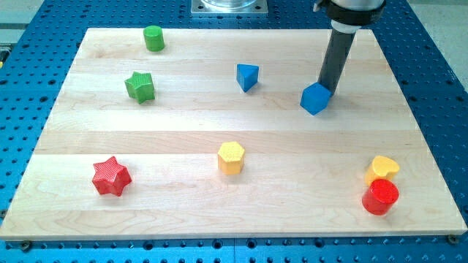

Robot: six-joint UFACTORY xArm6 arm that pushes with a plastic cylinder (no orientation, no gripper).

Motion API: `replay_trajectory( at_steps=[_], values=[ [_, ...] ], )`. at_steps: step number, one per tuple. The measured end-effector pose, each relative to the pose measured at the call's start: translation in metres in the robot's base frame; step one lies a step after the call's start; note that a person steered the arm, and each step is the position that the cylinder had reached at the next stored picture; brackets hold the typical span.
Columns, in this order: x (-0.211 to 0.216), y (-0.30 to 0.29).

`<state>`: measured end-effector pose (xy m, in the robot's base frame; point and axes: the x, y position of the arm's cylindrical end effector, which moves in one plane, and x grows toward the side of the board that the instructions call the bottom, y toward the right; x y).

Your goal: Slide the cube into the heart

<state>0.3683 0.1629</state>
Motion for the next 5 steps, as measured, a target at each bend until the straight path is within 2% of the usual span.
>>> replay_trajectory(
  at_steps=[1, 2, 3, 4, 5],
  values=[
    [-0.033, -0.021],
    [0.036, -0.022],
    [0.047, 0.001],
    [0.027, 0.006],
    [0.073, 0.012]
  ],
)
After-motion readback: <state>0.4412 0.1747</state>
